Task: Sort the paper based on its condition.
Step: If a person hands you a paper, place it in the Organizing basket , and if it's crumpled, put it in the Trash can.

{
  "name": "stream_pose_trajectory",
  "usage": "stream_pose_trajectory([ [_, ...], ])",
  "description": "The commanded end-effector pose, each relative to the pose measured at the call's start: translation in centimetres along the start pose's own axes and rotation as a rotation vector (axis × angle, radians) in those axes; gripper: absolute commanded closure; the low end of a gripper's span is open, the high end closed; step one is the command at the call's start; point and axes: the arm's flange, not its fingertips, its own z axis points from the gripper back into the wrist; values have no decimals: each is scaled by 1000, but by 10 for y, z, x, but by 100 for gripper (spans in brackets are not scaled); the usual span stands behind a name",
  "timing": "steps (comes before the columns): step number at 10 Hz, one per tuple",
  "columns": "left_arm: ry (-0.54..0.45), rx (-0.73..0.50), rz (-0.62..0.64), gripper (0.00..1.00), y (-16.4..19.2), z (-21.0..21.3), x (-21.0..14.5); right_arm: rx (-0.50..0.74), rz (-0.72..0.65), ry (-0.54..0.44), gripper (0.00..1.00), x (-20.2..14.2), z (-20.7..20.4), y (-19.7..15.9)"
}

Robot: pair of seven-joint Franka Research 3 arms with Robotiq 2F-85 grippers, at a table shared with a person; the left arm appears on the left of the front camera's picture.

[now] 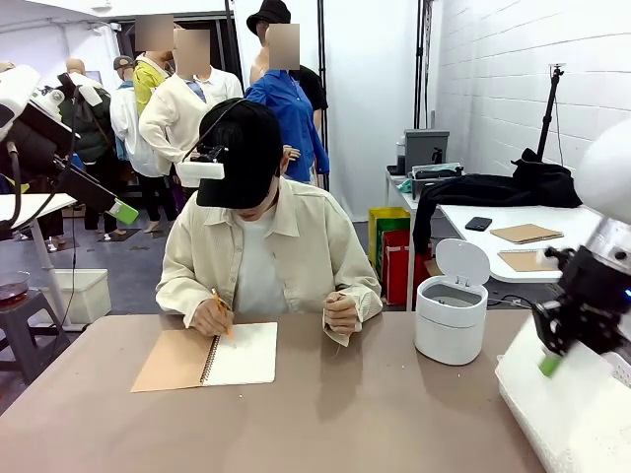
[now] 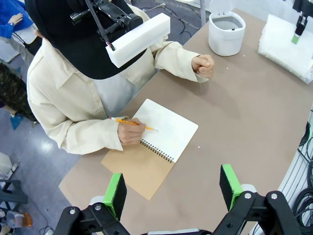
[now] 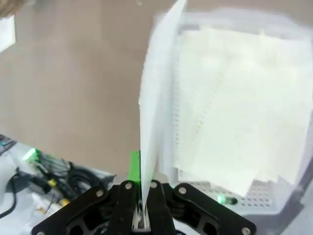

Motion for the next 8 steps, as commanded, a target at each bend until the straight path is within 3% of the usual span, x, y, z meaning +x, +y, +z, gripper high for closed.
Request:
stream_pose_trajectory([
  [1, -4, -4, 3, 0, 0, 0, 1, -20, -58, 47, 100, -15, 1, -9],
  [4, -4, -4, 3, 0, 0, 0, 1, -29, -99, 54, 100, -37, -7, -31],
  [8, -4, -4, 3, 0, 0, 0, 1, -95, -259, 110, 100, -52, -43, -65],
])
